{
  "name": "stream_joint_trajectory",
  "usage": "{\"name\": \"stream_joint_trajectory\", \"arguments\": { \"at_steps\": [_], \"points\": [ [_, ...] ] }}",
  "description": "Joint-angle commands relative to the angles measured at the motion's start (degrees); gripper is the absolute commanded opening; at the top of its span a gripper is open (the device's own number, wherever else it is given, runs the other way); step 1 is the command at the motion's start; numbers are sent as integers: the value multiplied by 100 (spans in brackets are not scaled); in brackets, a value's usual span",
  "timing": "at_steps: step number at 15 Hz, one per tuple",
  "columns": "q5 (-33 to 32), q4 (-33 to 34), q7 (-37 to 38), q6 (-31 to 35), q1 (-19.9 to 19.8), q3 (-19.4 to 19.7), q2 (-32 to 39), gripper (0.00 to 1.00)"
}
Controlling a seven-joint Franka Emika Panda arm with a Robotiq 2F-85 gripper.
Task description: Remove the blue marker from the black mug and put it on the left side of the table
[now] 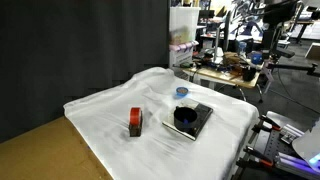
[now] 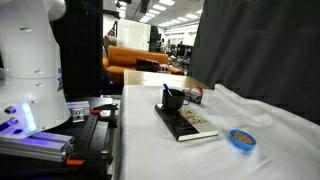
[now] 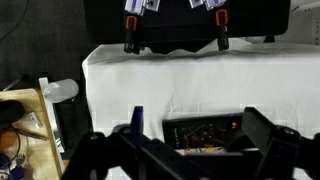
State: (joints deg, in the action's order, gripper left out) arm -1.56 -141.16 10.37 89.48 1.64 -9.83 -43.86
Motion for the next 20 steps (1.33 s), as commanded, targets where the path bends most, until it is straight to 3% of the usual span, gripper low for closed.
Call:
{"name": "stream_joint_trajectory", "arguments": {
  "at_steps": [1, 15, 20],
  "points": [
    [-28, 12, 35, -10, 64, 45, 13, 100],
    [-51, 4, 20, -1, 66, 39, 11, 100],
    [-632, -286, -3, 767, -47, 72, 110, 100]
  ]
}}
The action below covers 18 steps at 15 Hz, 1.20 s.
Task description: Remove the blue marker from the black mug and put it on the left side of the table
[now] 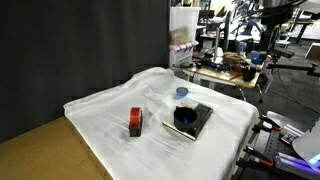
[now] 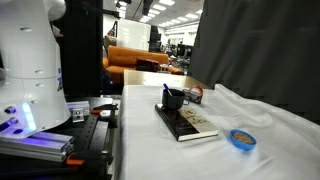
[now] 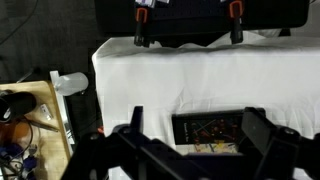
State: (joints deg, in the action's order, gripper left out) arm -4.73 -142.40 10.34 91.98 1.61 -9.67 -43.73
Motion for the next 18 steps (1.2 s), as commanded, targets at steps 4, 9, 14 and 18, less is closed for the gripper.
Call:
{"name": "stream_joint_trajectory", "arguments": {
  "at_steps": [4, 9, 14, 18],
  "points": [
    [-734, -319, 86, 1503, -156, 210, 493, 100],
    [-668, -316, 23, 1424, -100, 246, 510, 100],
    [-557, -230, 80, 1737, -87, 259, 811, 100],
    [-400, -16, 26, 2740, 113, 155, 1557, 100]
  ]
}}
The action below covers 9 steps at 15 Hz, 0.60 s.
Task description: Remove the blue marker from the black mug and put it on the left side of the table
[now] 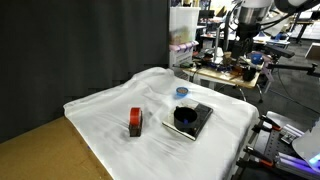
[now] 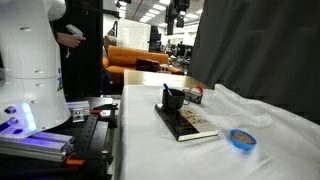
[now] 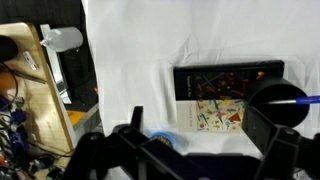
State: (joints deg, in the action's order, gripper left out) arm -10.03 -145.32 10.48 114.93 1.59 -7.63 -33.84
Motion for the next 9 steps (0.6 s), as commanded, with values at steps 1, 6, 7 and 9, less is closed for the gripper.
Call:
{"name": "stream_joint_trajectory", "arguments": {
  "at_steps": [1, 6, 7, 9],
  "points": [
    [197, 371, 17, 678, 177, -89, 802, 100],
    [342, 651, 3, 1131, 376, -212, 1272, 100],
    [353, 727, 2, 1132, 397, -217, 1366, 100],
    [352, 705, 2, 1124, 395, -215, 1361, 100]
  ]
}}
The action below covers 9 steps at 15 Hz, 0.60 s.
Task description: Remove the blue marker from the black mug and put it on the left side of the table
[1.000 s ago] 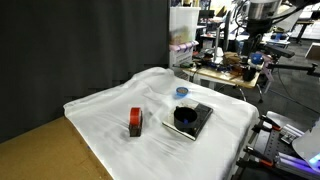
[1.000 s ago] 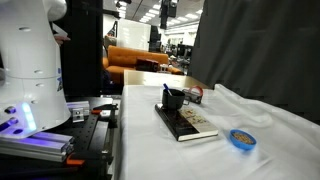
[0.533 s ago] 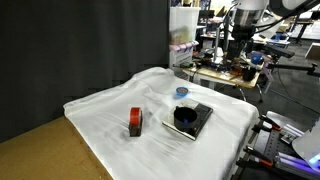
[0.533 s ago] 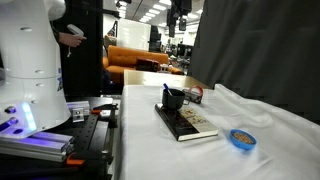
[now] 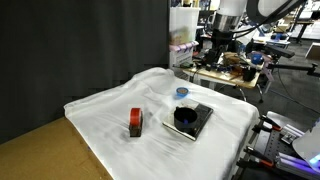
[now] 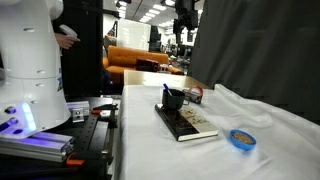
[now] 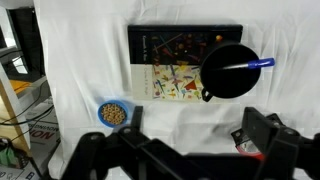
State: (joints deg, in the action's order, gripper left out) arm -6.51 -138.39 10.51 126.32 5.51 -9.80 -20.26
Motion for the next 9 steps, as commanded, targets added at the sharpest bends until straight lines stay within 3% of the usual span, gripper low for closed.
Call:
{"name": "stream_joint_trajectory", "arguments": {
  "at_steps": [1, 9],
  "points": [
    [1, 2, -1, -17, 1, 10, -25, 100],
    [164, 56, -60, 99, 143, -22, -19, 100]
  ]
}}
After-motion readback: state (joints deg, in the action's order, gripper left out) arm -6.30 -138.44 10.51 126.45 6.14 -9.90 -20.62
